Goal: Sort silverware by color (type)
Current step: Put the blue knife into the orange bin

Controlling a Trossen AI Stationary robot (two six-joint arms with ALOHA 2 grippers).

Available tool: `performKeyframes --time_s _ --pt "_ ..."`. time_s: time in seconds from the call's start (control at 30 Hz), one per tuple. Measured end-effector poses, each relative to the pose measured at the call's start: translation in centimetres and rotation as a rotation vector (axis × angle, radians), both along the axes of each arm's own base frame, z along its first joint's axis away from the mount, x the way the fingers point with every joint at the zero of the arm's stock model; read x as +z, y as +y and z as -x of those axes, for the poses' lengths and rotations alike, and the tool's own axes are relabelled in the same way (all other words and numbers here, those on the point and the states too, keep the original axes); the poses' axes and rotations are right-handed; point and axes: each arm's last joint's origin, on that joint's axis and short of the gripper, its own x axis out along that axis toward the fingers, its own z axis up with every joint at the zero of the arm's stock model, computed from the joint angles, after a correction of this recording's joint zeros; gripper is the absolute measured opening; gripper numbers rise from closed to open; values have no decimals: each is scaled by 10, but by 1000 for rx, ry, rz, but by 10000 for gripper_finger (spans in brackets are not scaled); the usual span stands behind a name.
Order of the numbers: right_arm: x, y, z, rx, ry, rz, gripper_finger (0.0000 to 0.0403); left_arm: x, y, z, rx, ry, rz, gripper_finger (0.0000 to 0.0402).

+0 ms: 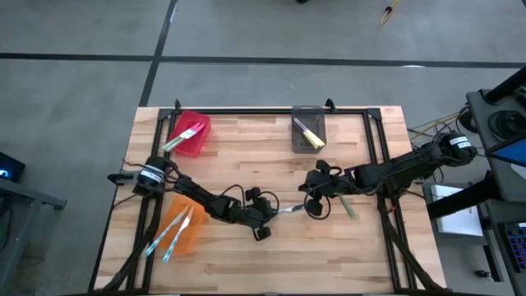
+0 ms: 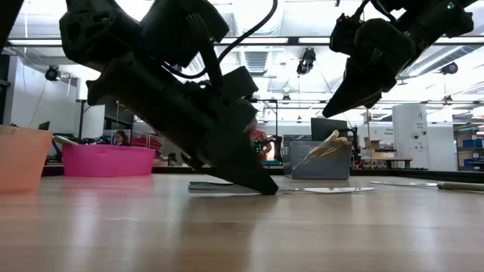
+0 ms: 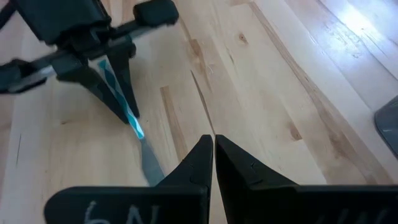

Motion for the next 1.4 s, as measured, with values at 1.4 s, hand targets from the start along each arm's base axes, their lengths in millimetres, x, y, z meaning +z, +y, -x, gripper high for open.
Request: performKeyframes --time_s 1.4 --pt "1 0 0 0 -7 -2 9 262 -33 198 372 588 565 13"
